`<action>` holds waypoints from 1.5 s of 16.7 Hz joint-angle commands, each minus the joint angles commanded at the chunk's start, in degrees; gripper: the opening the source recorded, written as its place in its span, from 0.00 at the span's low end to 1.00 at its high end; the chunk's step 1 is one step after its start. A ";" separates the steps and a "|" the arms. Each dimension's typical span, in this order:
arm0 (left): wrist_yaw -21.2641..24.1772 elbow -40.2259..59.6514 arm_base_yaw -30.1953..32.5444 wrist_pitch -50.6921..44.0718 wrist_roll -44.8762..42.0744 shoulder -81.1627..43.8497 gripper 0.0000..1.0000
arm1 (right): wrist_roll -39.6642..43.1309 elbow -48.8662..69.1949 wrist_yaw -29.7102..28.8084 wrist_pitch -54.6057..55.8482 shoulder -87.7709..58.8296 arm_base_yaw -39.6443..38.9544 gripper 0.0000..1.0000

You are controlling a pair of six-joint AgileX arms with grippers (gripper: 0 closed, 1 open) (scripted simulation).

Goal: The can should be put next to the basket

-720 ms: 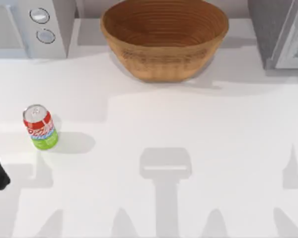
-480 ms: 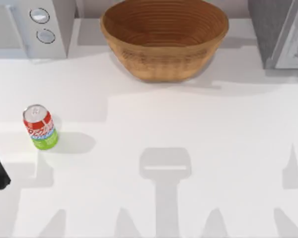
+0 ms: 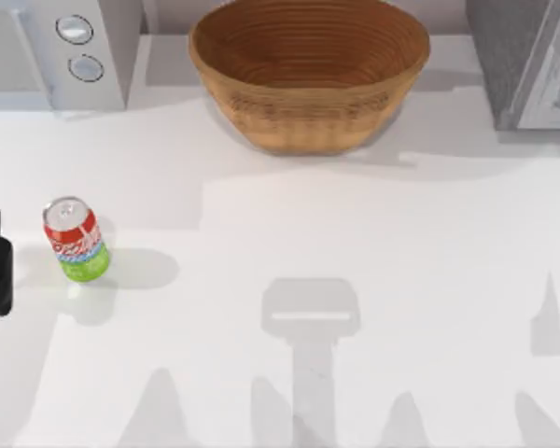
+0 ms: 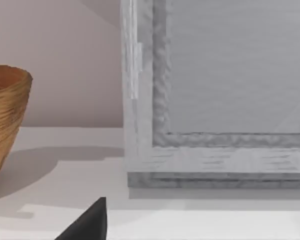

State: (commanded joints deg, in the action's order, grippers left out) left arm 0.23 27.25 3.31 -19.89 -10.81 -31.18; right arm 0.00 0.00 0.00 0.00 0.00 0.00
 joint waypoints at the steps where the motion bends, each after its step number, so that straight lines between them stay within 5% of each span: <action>1: 0.17 3.09 0.43 -2.70 -1.07 -4.91 1.00 | 0.00 0.00 0.00 0.00 0.00 0.00 1.00; 18: -0.36 55.14 5.71 -44.77 -21.42 -71.70 1.00 | 0.00 0.00 0.00 0.00 0.00 0.00 1.00; 25: -0.15 64.75 7.08 -50.52 -25.29 -80.53 1.00 | 0.00 0.00 0.00 0.00 0.00 0.00 1.00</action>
State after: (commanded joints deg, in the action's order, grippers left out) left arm 0.08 92.00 10.38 -70.41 -36.10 -111.72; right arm 0.00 0.00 0.00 0.00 0.00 0.00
